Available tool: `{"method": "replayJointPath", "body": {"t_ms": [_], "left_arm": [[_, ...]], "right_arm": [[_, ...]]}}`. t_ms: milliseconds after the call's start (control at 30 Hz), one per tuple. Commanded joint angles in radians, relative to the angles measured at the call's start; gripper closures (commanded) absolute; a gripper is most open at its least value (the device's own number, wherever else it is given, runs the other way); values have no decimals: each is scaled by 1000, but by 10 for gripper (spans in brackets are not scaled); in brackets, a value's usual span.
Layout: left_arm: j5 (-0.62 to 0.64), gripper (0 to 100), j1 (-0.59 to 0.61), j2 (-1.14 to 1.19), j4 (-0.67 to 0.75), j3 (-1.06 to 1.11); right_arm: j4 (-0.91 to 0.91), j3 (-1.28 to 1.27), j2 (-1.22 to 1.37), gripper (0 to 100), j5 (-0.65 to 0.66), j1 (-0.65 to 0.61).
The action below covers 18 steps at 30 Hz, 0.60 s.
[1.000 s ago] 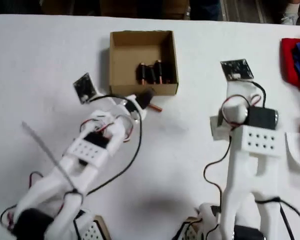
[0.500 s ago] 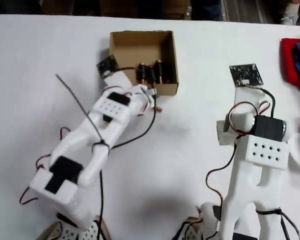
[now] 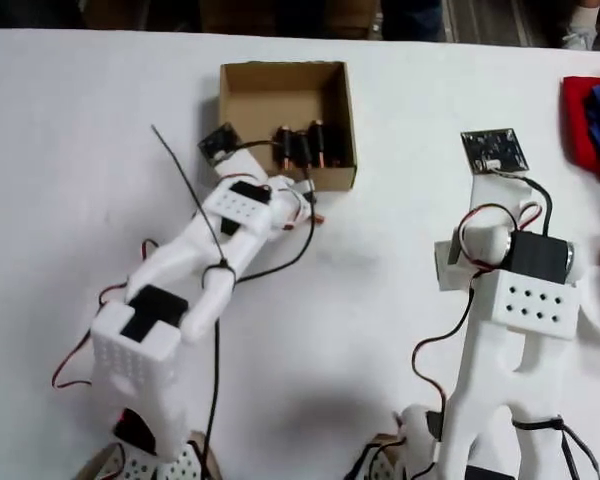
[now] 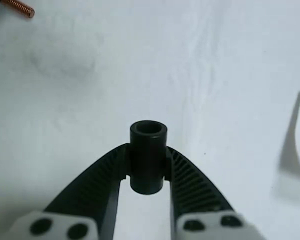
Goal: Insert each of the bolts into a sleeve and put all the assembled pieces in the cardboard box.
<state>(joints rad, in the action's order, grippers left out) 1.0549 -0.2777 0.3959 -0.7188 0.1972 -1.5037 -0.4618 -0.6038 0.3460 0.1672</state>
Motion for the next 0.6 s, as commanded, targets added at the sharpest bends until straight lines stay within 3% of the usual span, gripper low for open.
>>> {"method": "replayJointPath", "body": {"t_ms": [0,67,233,300,400,567], "left_arm": [[2,722,25,23,-5,-81],[2,722,37,63,-18,-127],[0,732,38,181,-224,-308],[0,793,38,221,-315,-381],[-2,968,41,270,-434,-479],[-2,976,35,313,-624,-576]], "right_arm": [[4,6,-38,978,8,8],[4,6,-38,978,8,8],[4,6,-39,978,8,12],[4,6,-39,978,8,27],[4,8,-39,978,8,51],[18,8,-39,978,8,71]]}}
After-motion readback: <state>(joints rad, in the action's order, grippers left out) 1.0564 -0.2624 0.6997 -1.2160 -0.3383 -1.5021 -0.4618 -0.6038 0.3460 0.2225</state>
